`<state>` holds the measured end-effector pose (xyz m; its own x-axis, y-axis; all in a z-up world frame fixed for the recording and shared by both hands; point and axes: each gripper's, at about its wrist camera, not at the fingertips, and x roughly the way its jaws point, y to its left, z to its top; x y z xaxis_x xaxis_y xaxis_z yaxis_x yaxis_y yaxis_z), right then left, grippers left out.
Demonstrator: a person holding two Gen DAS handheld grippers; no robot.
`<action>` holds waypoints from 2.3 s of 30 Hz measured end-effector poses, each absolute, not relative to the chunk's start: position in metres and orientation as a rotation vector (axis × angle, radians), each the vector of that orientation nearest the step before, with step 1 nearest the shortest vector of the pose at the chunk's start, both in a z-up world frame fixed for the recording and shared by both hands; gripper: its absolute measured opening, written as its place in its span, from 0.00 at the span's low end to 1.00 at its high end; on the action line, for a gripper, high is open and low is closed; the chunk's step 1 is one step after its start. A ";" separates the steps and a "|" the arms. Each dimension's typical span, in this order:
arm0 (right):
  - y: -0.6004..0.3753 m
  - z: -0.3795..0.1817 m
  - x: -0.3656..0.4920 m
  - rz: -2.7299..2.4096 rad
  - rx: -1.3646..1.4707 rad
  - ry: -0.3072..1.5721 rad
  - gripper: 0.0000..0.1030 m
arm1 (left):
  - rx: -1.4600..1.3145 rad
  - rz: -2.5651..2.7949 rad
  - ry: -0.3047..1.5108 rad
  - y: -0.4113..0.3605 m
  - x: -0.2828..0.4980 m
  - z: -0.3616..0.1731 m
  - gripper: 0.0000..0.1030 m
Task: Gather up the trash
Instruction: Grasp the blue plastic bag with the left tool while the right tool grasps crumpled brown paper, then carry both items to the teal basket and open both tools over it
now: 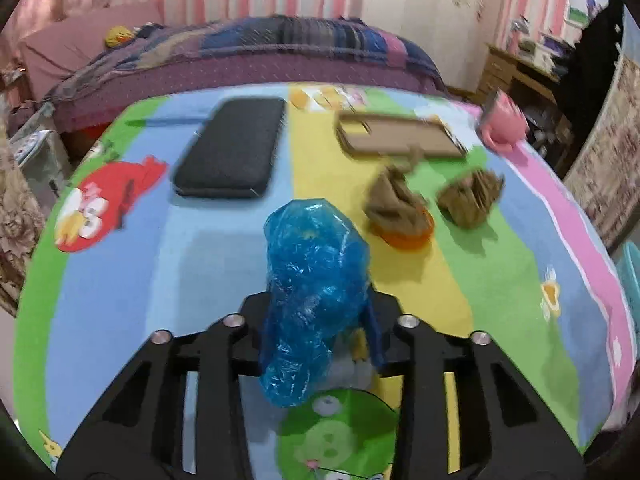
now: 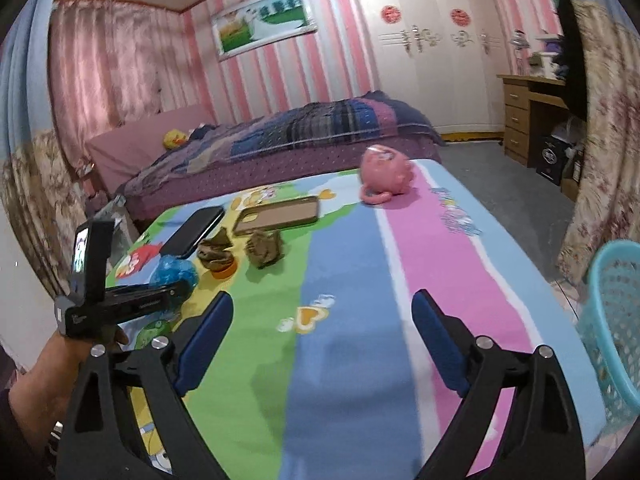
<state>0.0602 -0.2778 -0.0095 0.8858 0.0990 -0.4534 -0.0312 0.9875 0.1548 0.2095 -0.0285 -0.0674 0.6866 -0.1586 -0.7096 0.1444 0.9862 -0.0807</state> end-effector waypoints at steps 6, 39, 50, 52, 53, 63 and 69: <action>-0.217 -0.004 0.100 0.150 0.089 0.458 0.86 | -0.146 -0.001 0.638 0.030 0.199 -0.035 0.31; -0.210 0.039 0.111 0.150 0.030 0.347 0.35 | -0.282 -0.044 0.547 0.075 0.183 -0.017 0.31; -0.369 0.023 -0.037 -0.227 0.255 0.241 0.35 | -0.214 -0.280 0.525 -0.018 0.135 -0.013 0.31; -0.388 0.023 -0.035 -0.226 0.324 0.244 0.35 | -0.183 -0.286 0.530 -0.035 0.130 -0.017 0.31; -0.396 0.023 -0.035 -0.234 0.330 0.241 0.35 | -0.165 -0.286 0.529 -0.040 0.129 -0.018 0.31; -0.452 0.029 -0.052 -0.401 0.311 0.215 0.36 | -0.064 -0.474 0.503 -0.158 0.105 0.020 0.31; -0.518 0.023 -0.086 -0.589 0.359 0.229 0.36 | -0.073 -0.710 0.499 -0.277 0.092 0.051 0.32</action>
<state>-0.0860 -0.5180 0.0232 0.8092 -0.4990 -0.3100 0.5774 0.7728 0.2635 0.0924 -0.2766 0.0510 0.6466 -0.6410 -0.4136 0.6067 0.7607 -0.2307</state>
